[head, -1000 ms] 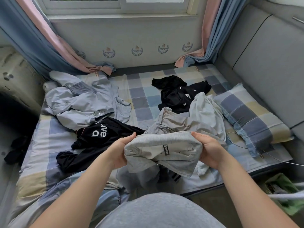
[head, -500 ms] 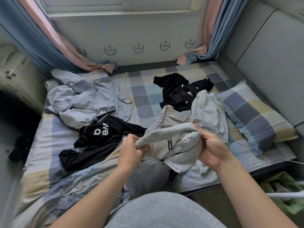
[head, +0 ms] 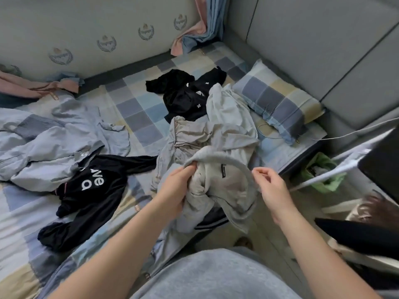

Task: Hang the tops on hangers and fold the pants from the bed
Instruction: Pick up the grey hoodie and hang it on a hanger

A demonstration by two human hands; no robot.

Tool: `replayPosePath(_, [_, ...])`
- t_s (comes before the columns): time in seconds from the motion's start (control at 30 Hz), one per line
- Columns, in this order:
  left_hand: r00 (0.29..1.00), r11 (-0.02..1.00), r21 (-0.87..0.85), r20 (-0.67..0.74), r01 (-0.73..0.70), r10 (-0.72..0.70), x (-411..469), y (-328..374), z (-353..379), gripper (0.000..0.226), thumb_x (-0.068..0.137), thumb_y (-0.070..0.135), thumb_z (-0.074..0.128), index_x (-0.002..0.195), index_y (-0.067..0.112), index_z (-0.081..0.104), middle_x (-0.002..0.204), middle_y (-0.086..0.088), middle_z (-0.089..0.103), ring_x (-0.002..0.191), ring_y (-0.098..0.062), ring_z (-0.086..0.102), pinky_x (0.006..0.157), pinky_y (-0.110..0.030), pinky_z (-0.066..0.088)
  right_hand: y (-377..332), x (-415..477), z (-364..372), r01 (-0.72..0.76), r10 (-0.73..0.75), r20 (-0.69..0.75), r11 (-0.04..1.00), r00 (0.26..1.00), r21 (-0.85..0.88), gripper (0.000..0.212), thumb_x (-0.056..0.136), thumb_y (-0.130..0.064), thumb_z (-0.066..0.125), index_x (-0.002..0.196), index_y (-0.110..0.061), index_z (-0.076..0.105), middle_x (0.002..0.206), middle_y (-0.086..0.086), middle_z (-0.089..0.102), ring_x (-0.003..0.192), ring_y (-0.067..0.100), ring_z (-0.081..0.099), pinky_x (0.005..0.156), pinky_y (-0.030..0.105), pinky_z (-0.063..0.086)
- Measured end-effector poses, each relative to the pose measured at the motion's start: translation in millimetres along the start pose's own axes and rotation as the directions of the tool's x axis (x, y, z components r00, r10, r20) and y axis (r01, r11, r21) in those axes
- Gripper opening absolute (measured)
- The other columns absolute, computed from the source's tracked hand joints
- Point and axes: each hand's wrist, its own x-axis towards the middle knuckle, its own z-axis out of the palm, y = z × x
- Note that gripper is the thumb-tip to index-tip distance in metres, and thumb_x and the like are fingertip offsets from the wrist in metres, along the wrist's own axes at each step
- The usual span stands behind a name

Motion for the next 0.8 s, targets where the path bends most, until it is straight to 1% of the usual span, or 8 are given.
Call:
replayPosePath(0.1, [0.984, 0.997, 0.074, 0.178, 0.016, -0.029, -14, 7, 43, 0.038, 0.103, 0.020, 0.049, 0.085, 0.018, 0.082, 0.097, -0.013, 0.077, 0.092, -0.024, 0.075, 0.073, -0.030, 0.059, 1, -33, -22, -0.022, 0.006, 0.170, 0.996, 0.985, 0.092, 0.044, 0.083, -0.061, 0.062, 0.117, -0.033, 0.067, 0.120, -0.004, 0.070, 0.115, 0.017, 0.065, 0.100, 0.041, 0.050])
replayPosePath(0.17, [0.959, 0.994, 0.111, 0.280, 0.017, -0.048, -24, 7, 72, 0.039, 0.103, 0.019, 0.049, 0.081, 0.019, 0.082, 0.092, -0.012, 0.077, 0.086, -0.022, 0.075, 0.070, -0.030, 0.059, 0, -51, -36, -0.015, -0.012, 0.259, 0.995, 0.966, 0.101, 0.043, 0.083, -0.047, 0.070, 0.120, -0.027, 0.067, 0.120, 0.001, 0.072, 0.115, 0.021, 0.066, 0.101, 0.042, 0.051])
replayPosePath(0.23, [0.933, 0.986, 0.166, 0.356, 0.001, -0.061, -35, 3, 103, 0.039, 0.102, 0.019, 0.050, 0.079, 0.019, 0.082, 0.090, -0.012, 0.077, 0.084, -0.022, 0.074, 0.072, -0.031, 0.060, 2, -68, -51, 0.010, -0.034, 0.253, 0.995, 0.967, 0.096, 0.032, 0.086, -0.018, 0.076, 0.117, -0.020, 0.069, 0.110, 0.001, 0.076, 0.107, 0.018, 0.070, 0.088, 0.028, 0.057])
replayPosePath(0.33, [0.896, 0.975, 0.220, 0.436, -0.020, -0.080, -50, -10, 149, 0.040, 0.102, 0.019, 0.052, 0.074, 0.020, 0.081, 0.088, -0.012, 0.076, 0.083, -0.022, 0.074, 0.072, -0.032, 0.061, 14, -92, -83, -0.018, 0.022, 0.035, 0.996, 0.999, -0.093, 0.022, 0.089, -0.006, 0.068, 0.096, -0.027, 0.072, 0.091, -0.005, 0.077, 0.094, 0.014, 0.070, 0.079, 0.027, 0.058])
replayPosePath(0.47, [0.844, 0.953, 0.303, 0.514, -0.011, -0.154, -74, -46, 209, 0.031, 0.100, 0.022, 0.055, 0.085, 0.013, 0.081, 0.098, -0.019, 0.075, 0.093, -0.031, 0.074, 0.080, -0.040, 0.060, 58, -126, -150, -0.233, 0.201, -0.143, 0.938, 0.969, -0.258, 0.011, 0.088, -0.029, 0.060, 0.093, -0.024, 0.069, 0.087, -0.003, 0.072, 0.083, 0.020, 0.068, 0.065, 0.035, 0.062])
replayPosePath(0.57, [0.780, 0.926, 0.377, 0.580, 0.001, -0.237, -96, -86, 253, 0.030, 0.100, 0.025, 0.056, 0.090, 0.009, 0.079, 0.103, -0.025, 0.073, 0.094, -0.034, 0.073, 0.085, -0.047, 0.059, 106, -166, -202, -0.410, 0.364, -0.240, 0.894, 0.900, -0.182, 0.013, 0.083, -0.027, 0.060, 0.089, -0.025, 0.071, 0.088, 0.004, 0.072, 0.075, 0.026, 0.071, 0.056, 0.042, 0.063])
replayPosePath(0.67, [0.707, 0.896, 0.442, 0.647, -0.043, -0.285, -123, -127, 296, 0.026, 0.094, 0.029, 0.061, 0.088, 0.012, 0.079, 0.099, -0.024, 0.073, 0.095, -0.037, 0.072, 0.088, -0.051, 0.057, 149, -217, -257, -0.427, 0.358, -0.392, 0.899, 0.847, -0.101, 0.014, 0.083, -0.021, 0.056, 0.080, -0.023, 0.070, 0.074, 0.007, 0.072, 0.061, 0.029, 0.072, 0.052, 0.045, 0.061])
replayPosePath(0.8, [0.595, 0.857, 0.495, 0.735, -0.143, -0.325, -157, -177, 351, 0.026, 0.087, 0.036, 0.066, 0.095, 0.014, 0.079, 0.104, -0.022, 0.074, 0.099, -0.036, 0.072, 0.092, -0.053, 0.057, 188, -289, -324, -0.379, 0.332, -0.565, 0.925, 0.755, 0.038, 0.021, 0.092, -0.014, 0.052, 0.087, -0.024, 0.069, 0.075, 0.011, 0.069, 0.048, 0.022, 0.064, 0.041, 0.027, 0.049])
